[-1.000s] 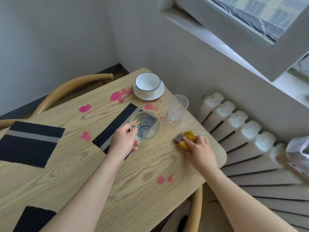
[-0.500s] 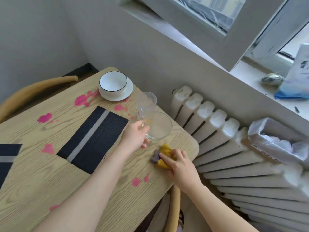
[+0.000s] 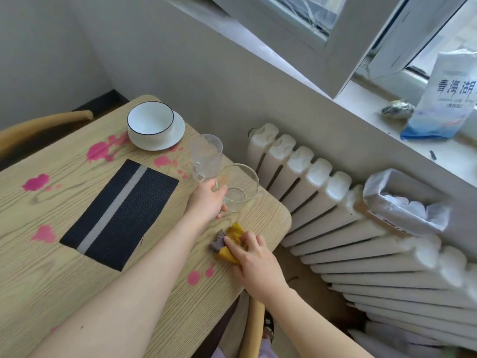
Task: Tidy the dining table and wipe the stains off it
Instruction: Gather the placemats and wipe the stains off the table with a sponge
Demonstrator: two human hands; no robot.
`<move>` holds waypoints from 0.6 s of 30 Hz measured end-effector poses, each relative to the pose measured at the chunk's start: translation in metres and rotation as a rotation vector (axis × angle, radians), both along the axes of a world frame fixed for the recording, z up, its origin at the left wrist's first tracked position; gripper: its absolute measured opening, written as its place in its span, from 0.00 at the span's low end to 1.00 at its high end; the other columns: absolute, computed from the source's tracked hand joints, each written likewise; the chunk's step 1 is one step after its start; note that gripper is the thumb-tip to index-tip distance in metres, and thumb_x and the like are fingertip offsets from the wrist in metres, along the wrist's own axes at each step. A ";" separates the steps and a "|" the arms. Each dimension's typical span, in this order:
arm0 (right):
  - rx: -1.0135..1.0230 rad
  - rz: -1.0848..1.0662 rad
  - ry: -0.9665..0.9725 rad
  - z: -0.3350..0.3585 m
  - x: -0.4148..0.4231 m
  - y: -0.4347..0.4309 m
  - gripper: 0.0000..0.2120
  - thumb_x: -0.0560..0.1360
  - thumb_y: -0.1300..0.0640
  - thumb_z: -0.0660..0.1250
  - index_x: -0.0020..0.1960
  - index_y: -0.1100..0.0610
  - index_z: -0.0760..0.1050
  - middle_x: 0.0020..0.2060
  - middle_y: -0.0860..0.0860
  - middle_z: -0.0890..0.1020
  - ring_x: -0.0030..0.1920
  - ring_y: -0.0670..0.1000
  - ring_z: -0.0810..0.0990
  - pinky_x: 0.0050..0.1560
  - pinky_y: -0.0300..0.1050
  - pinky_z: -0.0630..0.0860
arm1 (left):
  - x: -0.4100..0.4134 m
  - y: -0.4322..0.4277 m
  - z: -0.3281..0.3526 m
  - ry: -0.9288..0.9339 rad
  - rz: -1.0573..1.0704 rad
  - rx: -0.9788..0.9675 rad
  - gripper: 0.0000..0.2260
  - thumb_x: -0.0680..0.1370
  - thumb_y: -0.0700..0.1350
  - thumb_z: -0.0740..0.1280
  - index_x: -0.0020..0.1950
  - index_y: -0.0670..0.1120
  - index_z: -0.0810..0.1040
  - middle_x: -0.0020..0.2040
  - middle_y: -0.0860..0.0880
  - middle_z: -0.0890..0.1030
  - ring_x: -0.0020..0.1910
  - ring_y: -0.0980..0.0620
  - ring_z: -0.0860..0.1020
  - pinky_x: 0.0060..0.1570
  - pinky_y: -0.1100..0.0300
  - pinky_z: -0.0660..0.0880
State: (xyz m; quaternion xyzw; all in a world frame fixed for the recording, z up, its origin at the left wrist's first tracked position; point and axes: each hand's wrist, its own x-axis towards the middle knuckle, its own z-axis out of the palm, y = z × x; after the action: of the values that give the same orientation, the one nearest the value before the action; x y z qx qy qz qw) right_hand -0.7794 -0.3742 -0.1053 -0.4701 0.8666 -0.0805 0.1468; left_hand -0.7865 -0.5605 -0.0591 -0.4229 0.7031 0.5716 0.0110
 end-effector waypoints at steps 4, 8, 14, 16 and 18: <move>0.044 -0.014 -0.038 0.000 -0.009 -0.002 0.29 0.73 0.50 0.64 0.73 0.48 0.63 0.57 0.54 0.70 0.54 0.55 0.70 0.44 0.47 0.78 | 0.005 -0.002 0.002 0.015 -0.037 0.003 0.20 0.79 0.54 0.62 0.70 0.50 0.70 0.42 0.49 0.80 0.45 0.47 0.82 0.35 0.56 0.78; 0.064 -0.074 -0.052 0.003 -0.002 -0.009 0.29 0.76 0.48 0.60 0.76 0.47 0.59 0.61 0.54 0.66 0.58 0.55 0.67 0.54 0.47 0.75 | 0.025 -0.008 0.010 -0.045 -0.163 -0.150 0.28 0.76 0.65 0.58 0.71 0.52 0.68 0.62 0.49 0.78 0.59 0.46 0.77 0.56 0.48 0.76; 0.026 0.065 -0.129 0.011 0.040 -0.035 0.28 0.79 0.44 0.53 0.76 0.50 0.57 0.63 0.55 0.64 0.60 0.56 0.65 0.61 0.49 0.70 | 0.104 -0.019 0.016 -0.086 -0.061 -0.478 0.15 0.80 0.56 0.58 0.61 0.51 0.76 0.55 0.52 0.79 0.52 0.53 0.77 0.51 0.54 0.75; 0.028 0.162 -0.140 0.011 0.062 -0.049 0.28 0.79 0.47 0.55 0.77 0.51 0.55 0.65 0.56 0.63 0.61 0.57 0.65 0.60 0.50 0.71 | 0.130 -0.021 0.012 -0.095 -0.019 -0.538 0.13 0.80 0.53 0.59 0.59 0.50 0.77 0.52 0.52 0.77 0.49 0.54 0.76 0.46 0.58 0.74; 0.046 0.240 -0.118 0.011 0.079 -0.057 0.28 0.79 0.51 0.58 0.77 0.51 0.55 0.66 0.56 0.63 0.61 0.57 0.65 0.57 0.50 0.74 | 0.153 -0.021 0.008 -0.101 0.008 -0.586 0.11 0.80 0.51 0.60 0.58 0.51 0.78 0.52 0.53 0.77 0.47 0.55 0.75 0.44 0.60 0.73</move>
State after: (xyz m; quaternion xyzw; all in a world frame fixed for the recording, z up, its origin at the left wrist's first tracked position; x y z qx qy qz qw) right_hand -0.7007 -0.4317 -0.0947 -0.5615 0.7955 -0.0701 0.2169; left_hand -0.6330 -0.5819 -0.0511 -0.4386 0.8351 0.3225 -0.0791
